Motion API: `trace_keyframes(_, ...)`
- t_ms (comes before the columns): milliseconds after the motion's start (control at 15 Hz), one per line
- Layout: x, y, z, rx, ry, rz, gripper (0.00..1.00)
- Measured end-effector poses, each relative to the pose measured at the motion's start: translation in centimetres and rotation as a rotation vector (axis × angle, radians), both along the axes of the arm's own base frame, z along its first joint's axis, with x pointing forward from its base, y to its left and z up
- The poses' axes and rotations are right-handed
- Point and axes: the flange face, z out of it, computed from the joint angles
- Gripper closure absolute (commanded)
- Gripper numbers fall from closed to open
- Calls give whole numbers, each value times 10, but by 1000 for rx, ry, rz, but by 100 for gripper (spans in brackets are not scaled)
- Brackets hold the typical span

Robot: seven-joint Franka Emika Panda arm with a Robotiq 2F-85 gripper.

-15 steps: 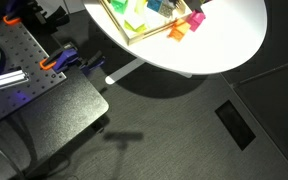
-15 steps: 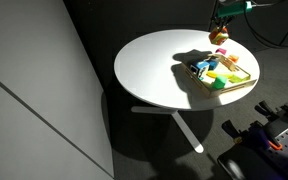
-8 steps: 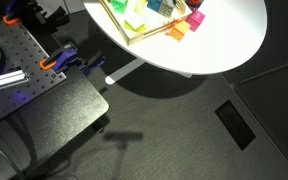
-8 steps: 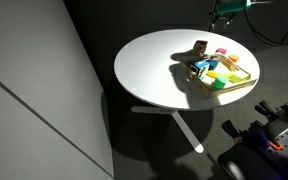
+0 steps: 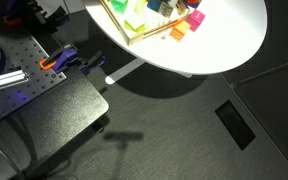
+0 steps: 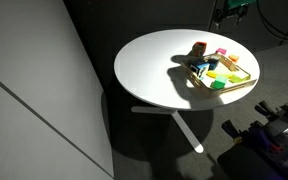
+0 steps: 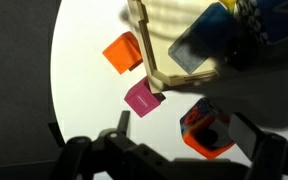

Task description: Remove the plush block from the wooden tray

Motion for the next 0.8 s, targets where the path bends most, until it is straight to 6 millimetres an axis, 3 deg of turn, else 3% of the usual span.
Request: trace_keyframes(800, -98, -3, 54, 117, 233, 251, 0)
